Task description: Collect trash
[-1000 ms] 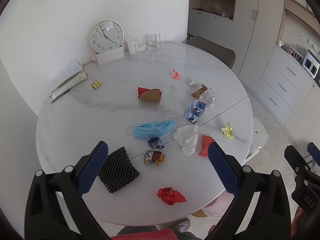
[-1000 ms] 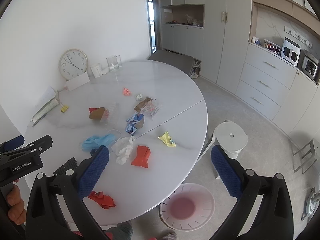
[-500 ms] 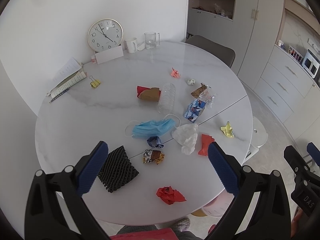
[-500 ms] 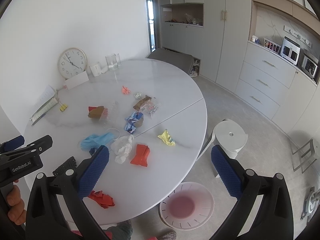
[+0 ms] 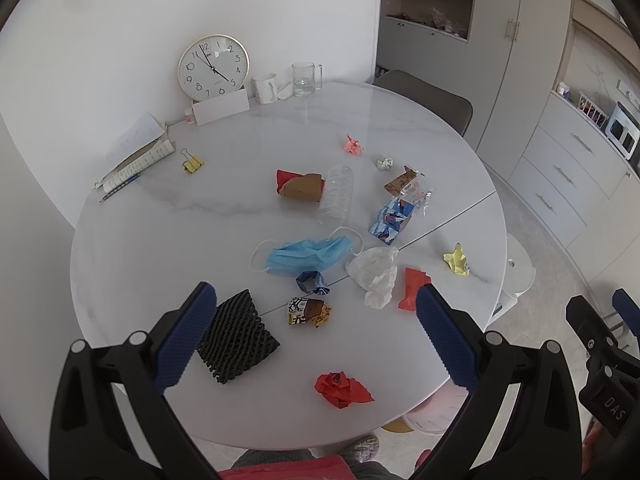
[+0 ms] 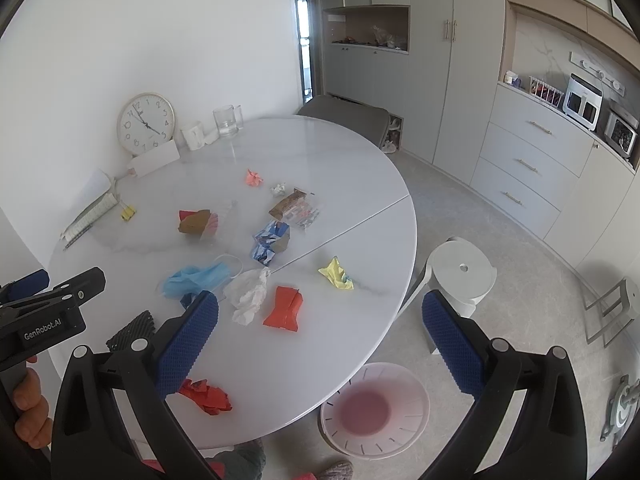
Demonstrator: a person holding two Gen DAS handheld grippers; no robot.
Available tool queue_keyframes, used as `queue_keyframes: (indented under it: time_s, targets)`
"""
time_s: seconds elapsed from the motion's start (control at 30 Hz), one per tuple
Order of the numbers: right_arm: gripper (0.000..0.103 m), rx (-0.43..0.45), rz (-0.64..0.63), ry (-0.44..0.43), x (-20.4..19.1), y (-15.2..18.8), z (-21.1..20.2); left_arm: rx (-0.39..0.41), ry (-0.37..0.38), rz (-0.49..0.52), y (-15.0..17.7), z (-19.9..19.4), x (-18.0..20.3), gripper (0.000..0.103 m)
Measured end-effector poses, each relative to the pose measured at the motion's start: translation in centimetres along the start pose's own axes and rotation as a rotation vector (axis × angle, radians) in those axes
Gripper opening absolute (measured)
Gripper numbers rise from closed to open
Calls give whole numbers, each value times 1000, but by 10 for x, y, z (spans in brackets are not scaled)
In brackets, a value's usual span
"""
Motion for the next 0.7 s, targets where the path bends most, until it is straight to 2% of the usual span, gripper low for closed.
queue_keyframes:
  time_s: [0.7]
  targets:
    - [101,-2,-4,0,-2,0,-1,-2,1,-2,2,2,-2,95]
Point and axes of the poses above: each gripper's, at about its wrist camera, not at the fingertips, and z roughly the way its jaws point, x to its right, y to its underside, the point moved 2 cm from there along z, roughly the way its jaws point, and after that the axes turned 10 degrees about -z, right-handed, at the moved point
